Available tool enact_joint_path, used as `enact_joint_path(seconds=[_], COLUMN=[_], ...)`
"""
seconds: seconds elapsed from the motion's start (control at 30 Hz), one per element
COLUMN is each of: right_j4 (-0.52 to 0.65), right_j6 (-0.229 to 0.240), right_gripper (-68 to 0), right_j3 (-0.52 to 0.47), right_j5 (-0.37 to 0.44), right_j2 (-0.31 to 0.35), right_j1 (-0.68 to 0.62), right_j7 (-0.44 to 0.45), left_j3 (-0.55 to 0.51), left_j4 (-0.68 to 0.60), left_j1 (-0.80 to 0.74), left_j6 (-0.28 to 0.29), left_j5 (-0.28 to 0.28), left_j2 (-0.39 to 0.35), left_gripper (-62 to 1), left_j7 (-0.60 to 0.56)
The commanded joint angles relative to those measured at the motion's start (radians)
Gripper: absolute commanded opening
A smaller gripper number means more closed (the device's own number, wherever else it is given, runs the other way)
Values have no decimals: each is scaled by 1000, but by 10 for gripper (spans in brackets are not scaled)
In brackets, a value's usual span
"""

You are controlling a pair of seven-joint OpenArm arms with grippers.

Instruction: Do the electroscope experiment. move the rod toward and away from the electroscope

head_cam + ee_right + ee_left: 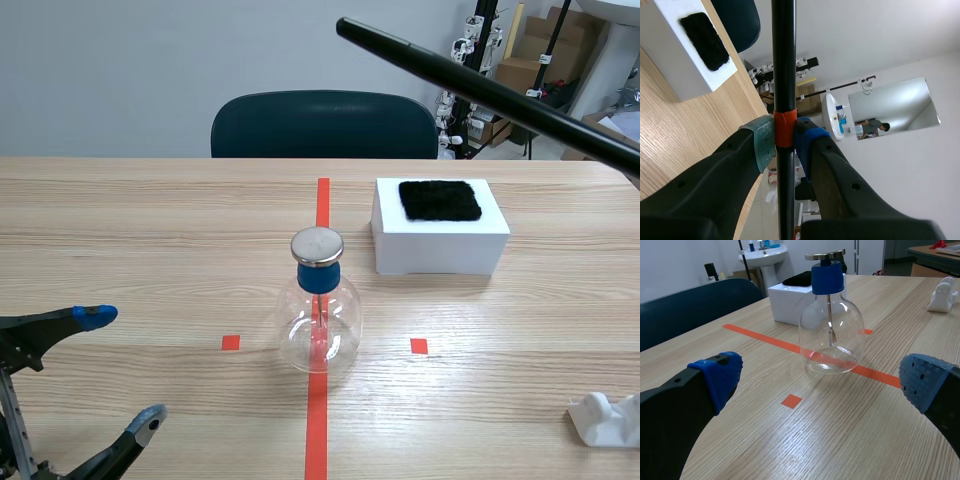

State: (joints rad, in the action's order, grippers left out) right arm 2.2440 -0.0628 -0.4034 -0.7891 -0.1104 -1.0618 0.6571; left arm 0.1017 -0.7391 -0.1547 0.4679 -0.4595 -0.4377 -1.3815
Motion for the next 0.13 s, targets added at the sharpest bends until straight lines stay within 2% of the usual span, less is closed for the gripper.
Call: enact_joint_path(seconds=[0.0,0.1], right_j4=[3,3], right_j6=[-11,-11], right_gripper=[-678,-678], right_j3=[-1,-1], right_j5=[14,14], right_j2=[2,2], right_j1=[-2,-2], right_j7=[8,8], left_j3=[-12,-12], left_j4=[-10,-10], left_j1=[5,5], left_j6=[-2,-2], left_j5=[14,14], left_j2=[-9,-9], left_gripper=[14,14], left_j7=[-17,-17])
